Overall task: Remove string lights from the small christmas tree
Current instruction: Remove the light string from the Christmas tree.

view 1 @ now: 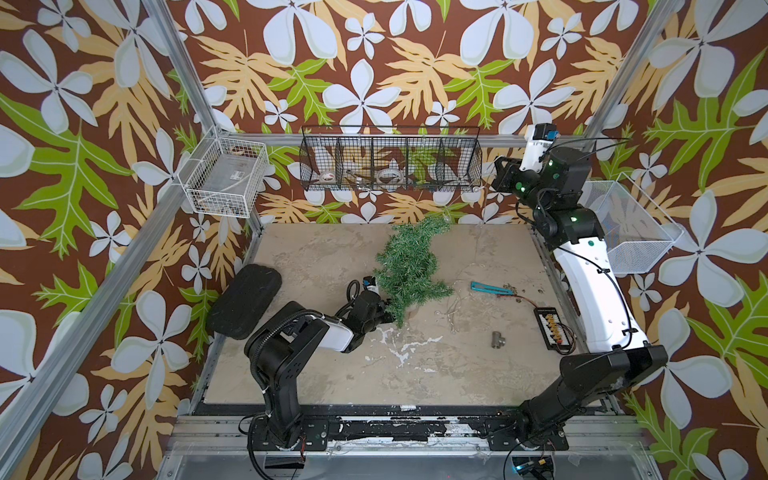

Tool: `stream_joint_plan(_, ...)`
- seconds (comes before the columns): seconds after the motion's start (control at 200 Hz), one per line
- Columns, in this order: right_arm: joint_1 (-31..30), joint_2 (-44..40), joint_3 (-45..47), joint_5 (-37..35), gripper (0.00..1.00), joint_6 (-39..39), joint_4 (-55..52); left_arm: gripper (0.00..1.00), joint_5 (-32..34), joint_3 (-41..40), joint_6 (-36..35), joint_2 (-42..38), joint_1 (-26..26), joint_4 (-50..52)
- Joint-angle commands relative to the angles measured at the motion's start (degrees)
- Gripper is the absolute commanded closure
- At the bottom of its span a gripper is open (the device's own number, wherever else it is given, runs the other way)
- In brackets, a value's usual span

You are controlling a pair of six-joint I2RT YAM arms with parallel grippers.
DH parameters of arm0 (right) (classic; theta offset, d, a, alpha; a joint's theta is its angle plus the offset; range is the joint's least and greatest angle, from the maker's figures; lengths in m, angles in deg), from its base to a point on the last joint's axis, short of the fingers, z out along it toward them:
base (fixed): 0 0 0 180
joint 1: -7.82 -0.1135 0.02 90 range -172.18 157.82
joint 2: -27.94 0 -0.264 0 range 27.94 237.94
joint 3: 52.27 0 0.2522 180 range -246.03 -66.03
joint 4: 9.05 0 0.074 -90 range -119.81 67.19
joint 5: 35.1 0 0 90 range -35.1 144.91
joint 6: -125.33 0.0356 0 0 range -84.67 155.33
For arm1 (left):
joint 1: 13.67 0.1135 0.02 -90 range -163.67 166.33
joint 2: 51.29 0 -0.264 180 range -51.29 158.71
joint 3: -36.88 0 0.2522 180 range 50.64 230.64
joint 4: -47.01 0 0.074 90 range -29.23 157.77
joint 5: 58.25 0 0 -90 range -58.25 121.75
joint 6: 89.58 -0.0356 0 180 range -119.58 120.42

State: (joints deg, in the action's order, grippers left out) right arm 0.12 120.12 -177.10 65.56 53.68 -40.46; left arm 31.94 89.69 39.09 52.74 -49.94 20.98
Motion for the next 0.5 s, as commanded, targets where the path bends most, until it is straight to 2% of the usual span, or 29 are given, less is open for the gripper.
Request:
stream_joint_plan(0.0, 0.4, -3.2, 3.5, -0.3, 1.0, -1.7, 1.5, 0.43, 0.6, -0.6, -1.5, -0.2, 0.0, 11.2)
stream_joint_plan(0.09, 0.6, -5.6, 7.0, 1.6, 1.0, -0.6, 4.8, 0.43, 0.6, -1.4, -1.9, -0.7, 0.0, 11.2)
stream_joint_plan(0.235, 0.4, -4.8, 8.5, 12.5, 1.0, 6.1, 12.1, 0.43, 0.5, -1.4, -2.3, -0.4, 0.0, 11.2)
stream_joint_plan(0.345, -1.0, 0.8, 1.3, 13.1, 1.0, 6.9, 9.7, 0.43, 0.7, -1.0, -2.2, -0.5, 0.0, 11.1)
stream_joint_plan(0.495, -3.7, 11.7, -15.2, 13.9, 1.0, 7.7, 3.5, 0.43, 0.6, -1.0, -1.7, -0.5, 0.0, 10.2)
